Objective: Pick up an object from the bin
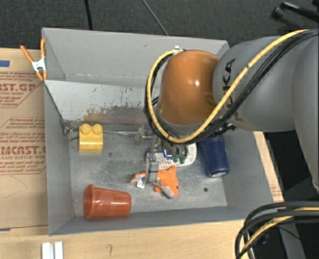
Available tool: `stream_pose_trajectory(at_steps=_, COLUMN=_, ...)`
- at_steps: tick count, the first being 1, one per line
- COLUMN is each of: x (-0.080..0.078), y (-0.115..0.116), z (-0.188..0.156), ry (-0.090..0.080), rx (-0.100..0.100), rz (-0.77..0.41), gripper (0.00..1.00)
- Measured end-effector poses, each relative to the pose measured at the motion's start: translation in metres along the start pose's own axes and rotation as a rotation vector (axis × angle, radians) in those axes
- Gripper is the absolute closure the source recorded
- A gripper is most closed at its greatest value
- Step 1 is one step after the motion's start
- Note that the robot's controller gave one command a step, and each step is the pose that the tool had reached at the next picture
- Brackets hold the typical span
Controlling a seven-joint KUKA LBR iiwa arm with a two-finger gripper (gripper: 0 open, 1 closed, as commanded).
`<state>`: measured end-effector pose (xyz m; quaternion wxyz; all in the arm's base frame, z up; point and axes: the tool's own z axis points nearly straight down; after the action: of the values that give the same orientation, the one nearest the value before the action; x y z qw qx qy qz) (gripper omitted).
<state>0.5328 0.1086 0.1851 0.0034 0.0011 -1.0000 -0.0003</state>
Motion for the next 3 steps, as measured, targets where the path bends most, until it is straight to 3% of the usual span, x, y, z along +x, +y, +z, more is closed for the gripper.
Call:
stream_pose_trajectory(at_steps=2, x=-0.001, y=-0.001, z=-0.004, ry=-0.009, rx=-0.001, rz=-0.001, gripper=0.00)
stream_pose_trajectory(at_steps=3, x=-0.033, y=-0.020, z=0.047, ry=-0.011, rx=0.001, rz=-0.135, gripper=0.00)
